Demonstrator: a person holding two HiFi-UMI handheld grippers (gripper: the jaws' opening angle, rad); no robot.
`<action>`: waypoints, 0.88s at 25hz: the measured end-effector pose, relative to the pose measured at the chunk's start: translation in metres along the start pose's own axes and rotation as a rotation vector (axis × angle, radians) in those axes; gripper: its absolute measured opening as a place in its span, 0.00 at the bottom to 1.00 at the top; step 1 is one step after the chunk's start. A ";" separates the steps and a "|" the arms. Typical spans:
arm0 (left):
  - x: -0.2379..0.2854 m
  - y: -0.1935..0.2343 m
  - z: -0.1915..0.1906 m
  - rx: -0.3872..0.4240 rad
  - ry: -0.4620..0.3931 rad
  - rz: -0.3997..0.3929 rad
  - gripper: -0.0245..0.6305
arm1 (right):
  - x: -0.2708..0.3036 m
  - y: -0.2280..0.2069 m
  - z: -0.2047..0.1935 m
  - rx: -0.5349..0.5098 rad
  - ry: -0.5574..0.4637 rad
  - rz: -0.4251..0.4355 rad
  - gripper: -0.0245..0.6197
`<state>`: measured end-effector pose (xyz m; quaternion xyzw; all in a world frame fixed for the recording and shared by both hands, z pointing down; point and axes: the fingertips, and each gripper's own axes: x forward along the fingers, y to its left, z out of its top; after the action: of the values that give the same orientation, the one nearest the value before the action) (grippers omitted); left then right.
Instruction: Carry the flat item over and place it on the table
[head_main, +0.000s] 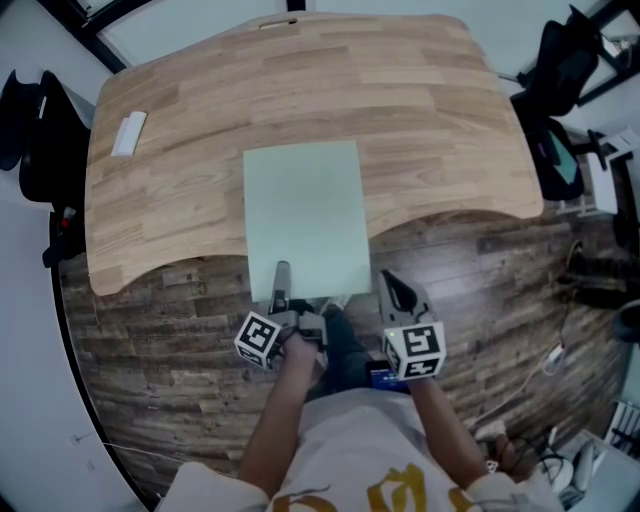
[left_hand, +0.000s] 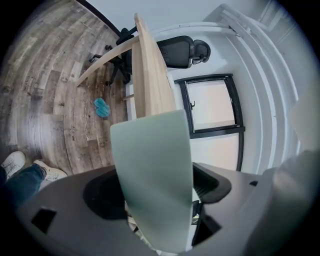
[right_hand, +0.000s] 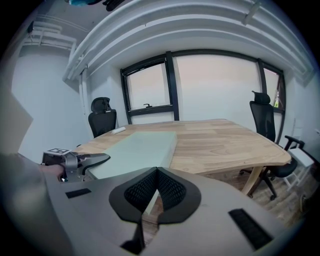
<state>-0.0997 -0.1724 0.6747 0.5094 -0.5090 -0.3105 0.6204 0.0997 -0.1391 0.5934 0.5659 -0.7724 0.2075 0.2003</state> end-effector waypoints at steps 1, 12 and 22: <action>0.000 0.000 0.000 -0.001 0.001 0.002 0.60 | 0.000 -0.001 0.001 -0.004 -0.007 0.000 0.04; -0.003 -0.001 -0.003 0.020 0.016 0.052 0.62 | -0.006 0.002 0.007 0.015 -0.037 0.000 0.04; -0.008 0.004 -0.009 0.072 0.061 0.078 0.65 | -0.016 0.001 0.010 0.000 -0.050 -0.001 0.04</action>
<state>-0.0938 -0.1614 0.6768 0.5204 -0.5202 -0.2518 0.6287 0.1022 -0.1309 0.5762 0.5714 -0.7769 0.1930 0.1809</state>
